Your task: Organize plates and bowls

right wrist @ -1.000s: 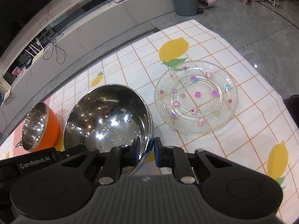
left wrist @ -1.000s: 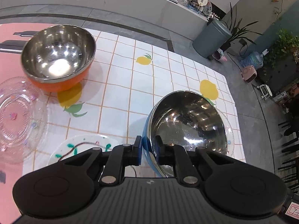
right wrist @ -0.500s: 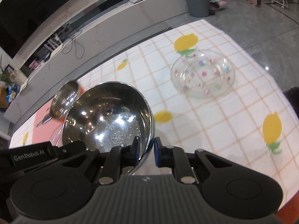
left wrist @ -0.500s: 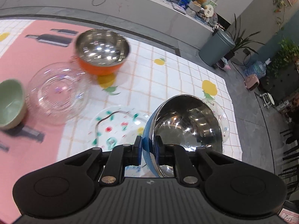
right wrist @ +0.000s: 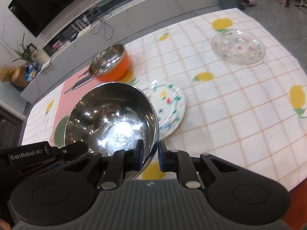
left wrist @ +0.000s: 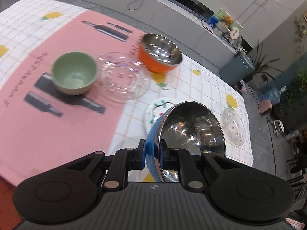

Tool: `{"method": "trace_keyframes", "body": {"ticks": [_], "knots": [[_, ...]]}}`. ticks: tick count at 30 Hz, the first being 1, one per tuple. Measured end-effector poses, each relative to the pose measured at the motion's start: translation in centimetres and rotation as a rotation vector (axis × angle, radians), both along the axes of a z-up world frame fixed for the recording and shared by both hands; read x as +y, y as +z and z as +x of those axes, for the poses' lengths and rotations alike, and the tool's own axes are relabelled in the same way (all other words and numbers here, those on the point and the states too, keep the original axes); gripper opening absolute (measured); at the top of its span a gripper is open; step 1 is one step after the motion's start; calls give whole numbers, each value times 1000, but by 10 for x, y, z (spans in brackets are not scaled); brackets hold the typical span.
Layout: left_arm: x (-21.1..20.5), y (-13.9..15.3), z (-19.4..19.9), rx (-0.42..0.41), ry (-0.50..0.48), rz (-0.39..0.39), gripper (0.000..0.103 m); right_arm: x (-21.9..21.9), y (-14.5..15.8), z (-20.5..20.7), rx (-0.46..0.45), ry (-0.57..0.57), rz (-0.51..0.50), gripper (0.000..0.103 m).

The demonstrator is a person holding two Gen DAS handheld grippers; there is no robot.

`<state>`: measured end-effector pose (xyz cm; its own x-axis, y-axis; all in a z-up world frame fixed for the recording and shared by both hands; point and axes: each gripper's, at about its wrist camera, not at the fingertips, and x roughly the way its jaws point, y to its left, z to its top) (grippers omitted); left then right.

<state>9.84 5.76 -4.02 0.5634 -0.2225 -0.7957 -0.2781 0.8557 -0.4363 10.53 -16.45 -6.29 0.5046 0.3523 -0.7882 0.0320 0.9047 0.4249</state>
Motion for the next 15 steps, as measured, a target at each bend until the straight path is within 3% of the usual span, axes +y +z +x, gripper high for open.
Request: {"method": "trace_keyframes", "body": {"ticks": [15], "knots": [[54, -37, -39, 77, 107, -50, 15, 59, -22, -24, 72, 144, -19, 14]]}}
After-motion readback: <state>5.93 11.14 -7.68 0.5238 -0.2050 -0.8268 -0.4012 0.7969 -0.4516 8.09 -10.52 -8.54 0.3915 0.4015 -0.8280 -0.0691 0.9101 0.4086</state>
